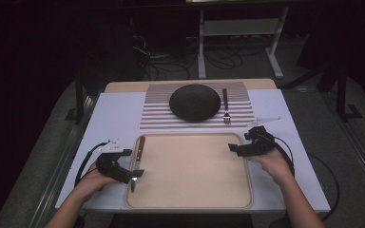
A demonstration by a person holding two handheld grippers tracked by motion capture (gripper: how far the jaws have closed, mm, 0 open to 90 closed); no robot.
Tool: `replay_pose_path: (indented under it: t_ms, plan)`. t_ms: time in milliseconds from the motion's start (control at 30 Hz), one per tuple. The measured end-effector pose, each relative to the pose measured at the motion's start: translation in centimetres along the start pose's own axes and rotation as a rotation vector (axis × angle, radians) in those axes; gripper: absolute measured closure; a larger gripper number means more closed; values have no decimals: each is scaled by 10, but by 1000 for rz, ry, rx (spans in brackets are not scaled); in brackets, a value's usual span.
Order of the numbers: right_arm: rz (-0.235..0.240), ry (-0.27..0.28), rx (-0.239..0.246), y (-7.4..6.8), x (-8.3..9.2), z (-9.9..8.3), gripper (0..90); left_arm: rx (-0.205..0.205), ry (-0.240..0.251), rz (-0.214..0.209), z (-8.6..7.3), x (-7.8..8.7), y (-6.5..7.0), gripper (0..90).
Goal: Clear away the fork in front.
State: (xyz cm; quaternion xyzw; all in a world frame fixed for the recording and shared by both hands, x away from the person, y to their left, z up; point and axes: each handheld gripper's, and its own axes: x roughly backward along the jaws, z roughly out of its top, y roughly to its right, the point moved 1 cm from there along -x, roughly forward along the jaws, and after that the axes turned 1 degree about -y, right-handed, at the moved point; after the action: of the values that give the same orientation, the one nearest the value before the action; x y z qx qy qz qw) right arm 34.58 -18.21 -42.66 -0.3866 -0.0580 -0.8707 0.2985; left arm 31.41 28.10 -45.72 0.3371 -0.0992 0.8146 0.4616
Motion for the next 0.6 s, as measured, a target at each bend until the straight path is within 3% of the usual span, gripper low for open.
replay_pose_path:
  t_ms: [367,600]
  plan:
    - [-49,-8,-38,19,-14,24,551,-3,14,2,1,1,-1,1]
    - [-65,-19,-31,30,-27,46,726,-4,11,5,1,1,-2,1]
